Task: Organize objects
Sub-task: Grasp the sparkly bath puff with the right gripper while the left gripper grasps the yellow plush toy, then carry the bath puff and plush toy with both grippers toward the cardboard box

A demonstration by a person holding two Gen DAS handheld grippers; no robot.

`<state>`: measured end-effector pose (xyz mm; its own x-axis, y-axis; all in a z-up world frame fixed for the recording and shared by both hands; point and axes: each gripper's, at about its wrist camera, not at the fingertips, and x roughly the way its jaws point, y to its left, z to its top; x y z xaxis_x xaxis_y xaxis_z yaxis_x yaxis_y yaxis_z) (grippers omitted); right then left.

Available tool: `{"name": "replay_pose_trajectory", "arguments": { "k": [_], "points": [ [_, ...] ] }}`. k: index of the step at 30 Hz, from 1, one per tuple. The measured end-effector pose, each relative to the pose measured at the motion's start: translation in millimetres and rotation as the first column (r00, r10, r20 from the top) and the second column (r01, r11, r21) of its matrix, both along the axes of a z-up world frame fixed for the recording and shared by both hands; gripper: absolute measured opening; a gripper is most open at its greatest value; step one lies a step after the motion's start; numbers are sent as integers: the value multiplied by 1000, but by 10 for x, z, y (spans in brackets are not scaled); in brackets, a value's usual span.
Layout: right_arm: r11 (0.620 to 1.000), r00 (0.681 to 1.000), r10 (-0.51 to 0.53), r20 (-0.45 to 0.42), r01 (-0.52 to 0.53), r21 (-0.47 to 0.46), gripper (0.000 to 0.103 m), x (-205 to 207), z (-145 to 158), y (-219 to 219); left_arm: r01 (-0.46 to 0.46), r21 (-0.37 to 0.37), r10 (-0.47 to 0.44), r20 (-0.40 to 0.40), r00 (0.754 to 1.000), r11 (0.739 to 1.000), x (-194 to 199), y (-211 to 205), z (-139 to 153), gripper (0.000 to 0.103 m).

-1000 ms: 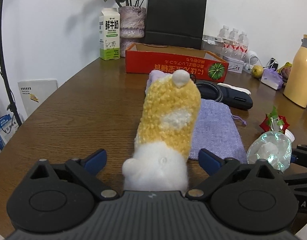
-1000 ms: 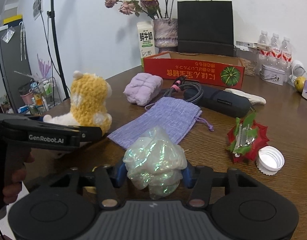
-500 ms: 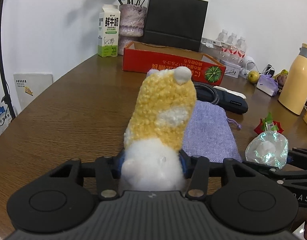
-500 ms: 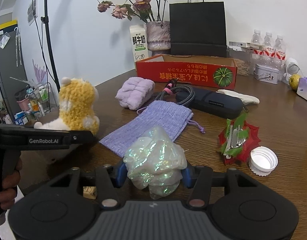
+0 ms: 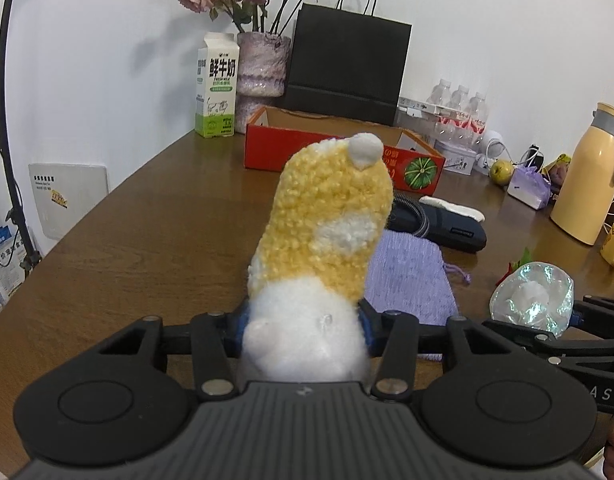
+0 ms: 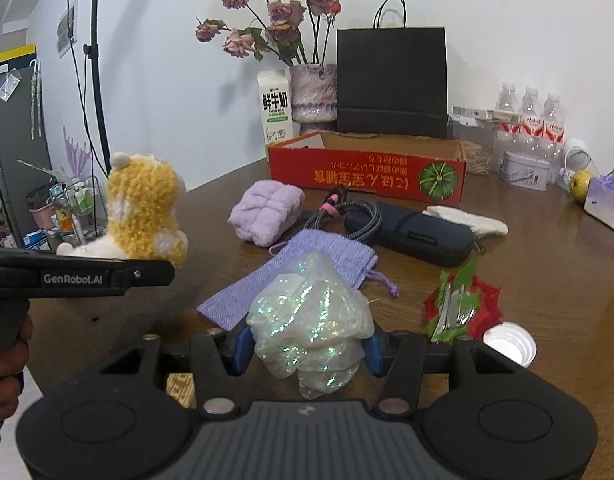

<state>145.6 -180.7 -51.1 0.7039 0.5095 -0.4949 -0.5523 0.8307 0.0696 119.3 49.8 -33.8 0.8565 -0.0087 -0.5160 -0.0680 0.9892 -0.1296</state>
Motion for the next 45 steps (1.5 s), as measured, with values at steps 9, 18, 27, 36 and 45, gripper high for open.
{"name": "replay_pose_trajectory", "arguments": {
  "k": [9,18,27,36,45],
  "points": [
    [1000,999,-9,33,9,4,51,94,132,21,12,12,-12,30,999,1000,111,-1,168,49],
    [1000,998,-26,61,26,9,51,289,313,43,26,16,-26,45,999,1000,331,-17,322,50],
    [999,997,-35,72,34,10,51,571,476,104,34,20,-34,49,998,999,621,-44,484,50],
    [999,996,-34,87,33,16,51,922,629,203,28,22,-29,61,998,999,958,-53,614,50],
    [999,995,-37,90,36,19,51,1318,775,277,22,21,-24,60,998,1000,1350,-44,744,50]
  ]
}}
